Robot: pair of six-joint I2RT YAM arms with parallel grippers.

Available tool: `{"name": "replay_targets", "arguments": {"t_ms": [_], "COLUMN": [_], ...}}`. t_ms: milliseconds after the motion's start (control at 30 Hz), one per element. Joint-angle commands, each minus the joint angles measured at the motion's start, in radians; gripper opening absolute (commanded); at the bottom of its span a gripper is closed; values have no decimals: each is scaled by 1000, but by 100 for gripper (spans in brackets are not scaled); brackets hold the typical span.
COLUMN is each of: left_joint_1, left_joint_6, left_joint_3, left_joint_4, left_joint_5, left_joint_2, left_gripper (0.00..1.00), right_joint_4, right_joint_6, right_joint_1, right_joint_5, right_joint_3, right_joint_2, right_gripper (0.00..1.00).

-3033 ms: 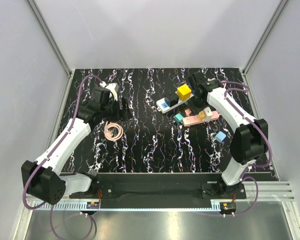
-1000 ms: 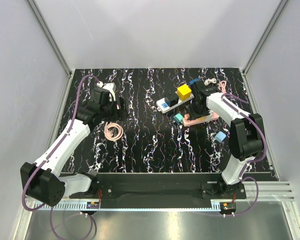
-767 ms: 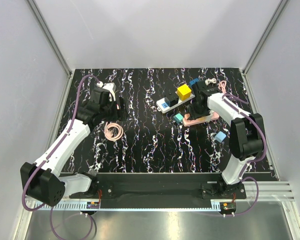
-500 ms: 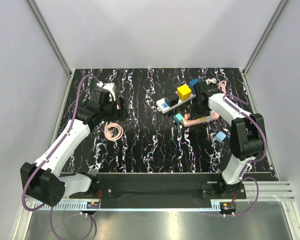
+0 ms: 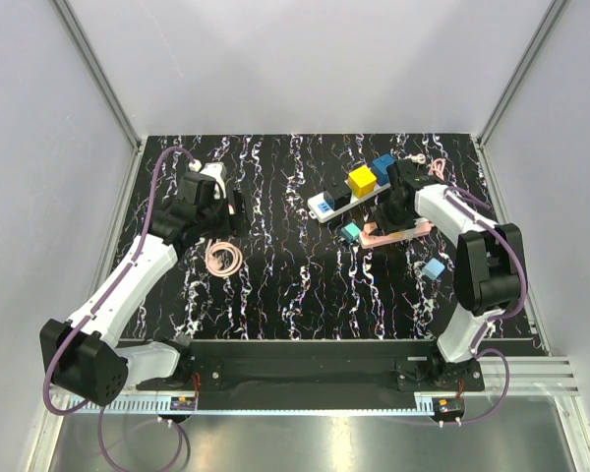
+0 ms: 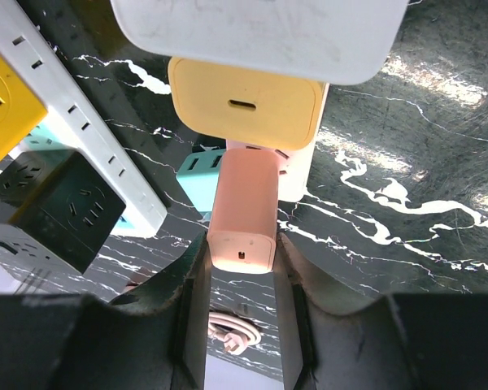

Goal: Insert the plug

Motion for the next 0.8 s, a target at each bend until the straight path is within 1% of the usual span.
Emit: {"name": "replay_targets", "arguments": {"t_ms": [0, 467, 767], "left_joint_1": [5, 5, 5], "left_joint_6": [14, 14, 11], "left_joint_3": [-7, -6, -4], "left_joint_4": [22, 20, 19], "left_joint_5": [-35, -67, -84], "left_joint_2": [-30, -27, -21], "left_gripper": [86, 85, 85], "right_joint_4": [-13, -31, -34], "right_joint_6": [-25, -44, -67], "right_joint_1": [-11, -15, -94], "right_joint_5": [60, 97, 140], "right_joint_3": [-16, -24, -87], "right_joint_2": [80, 169, 148], "right_gripper": [0, 0, 0]}}
